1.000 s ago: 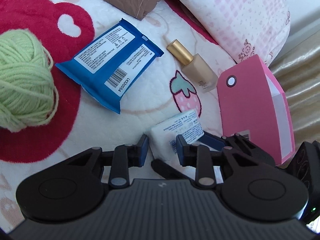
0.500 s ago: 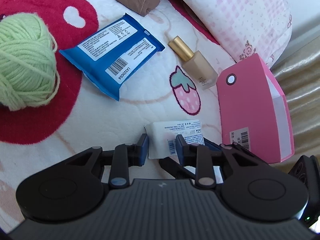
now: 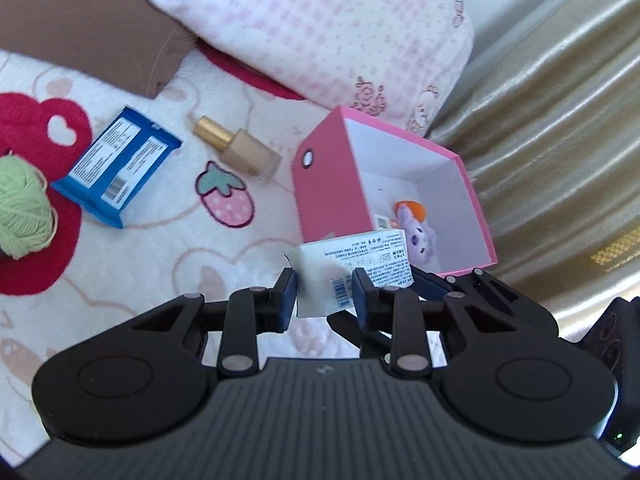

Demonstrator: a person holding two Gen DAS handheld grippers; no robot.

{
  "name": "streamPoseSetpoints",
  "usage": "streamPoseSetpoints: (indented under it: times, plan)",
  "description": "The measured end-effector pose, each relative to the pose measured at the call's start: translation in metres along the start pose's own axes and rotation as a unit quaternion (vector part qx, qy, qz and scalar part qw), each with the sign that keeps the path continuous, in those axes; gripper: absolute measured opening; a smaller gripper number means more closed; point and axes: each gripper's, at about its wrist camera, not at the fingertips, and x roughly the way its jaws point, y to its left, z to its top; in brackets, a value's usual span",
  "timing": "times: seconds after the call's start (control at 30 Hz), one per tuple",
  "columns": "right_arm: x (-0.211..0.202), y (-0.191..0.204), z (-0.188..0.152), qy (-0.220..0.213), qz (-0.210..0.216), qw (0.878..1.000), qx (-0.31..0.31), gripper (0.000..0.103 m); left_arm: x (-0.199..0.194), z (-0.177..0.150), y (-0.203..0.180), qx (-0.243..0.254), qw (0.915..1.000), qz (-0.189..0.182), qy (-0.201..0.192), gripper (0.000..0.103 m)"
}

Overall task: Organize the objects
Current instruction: 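Carry the white box into the pink box and open the left gripper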

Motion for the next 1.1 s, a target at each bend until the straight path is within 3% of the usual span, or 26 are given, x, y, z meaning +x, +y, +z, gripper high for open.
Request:
streamPoseSetpoints:
  times: [0.23,0.47,0.57,0.77,1.0,1.1]
  plan:
    - [-0.037,-0.066,0.017,-0.007,-0.025,0.999,0.043,0.062,0.021,0.041,-0.077,0.059,0.998,-0.013,0.016,0.028]
    - [-0.003,-0.137,0.014,0.05,-0.038,0.995,0.083,0.062,0.102,0.087,-0.121,0.079,0.9939,0.011,0.076,0.03]
    - [0.023,-0.161,0.009,0.088,-0.039,0.991,0.094,0.062,0.143,0.104,-0.124,0.065,0.9921,0.02,0.105,0.03]
    - [0.069,-0.207,-0.001,0.141,-0.014,0.982,0.125,0.063,0.202,0.115,-0.118,0.034,0.9909,0.049,0.121,0.03]
    - [0.12,-0.221,-0.011,0.193,0.012,0.972,0.134,0.064,0.242,0.119,-0.094,-0.008,0.9862,0.08,0.145,0.028]
    - [0.126,-0.221,-0.018,0.202,0.006,0.971,0.126,0.064,0.253,0.12,-0.083,-0.031,0.9841,0.072,0.16,0.027]
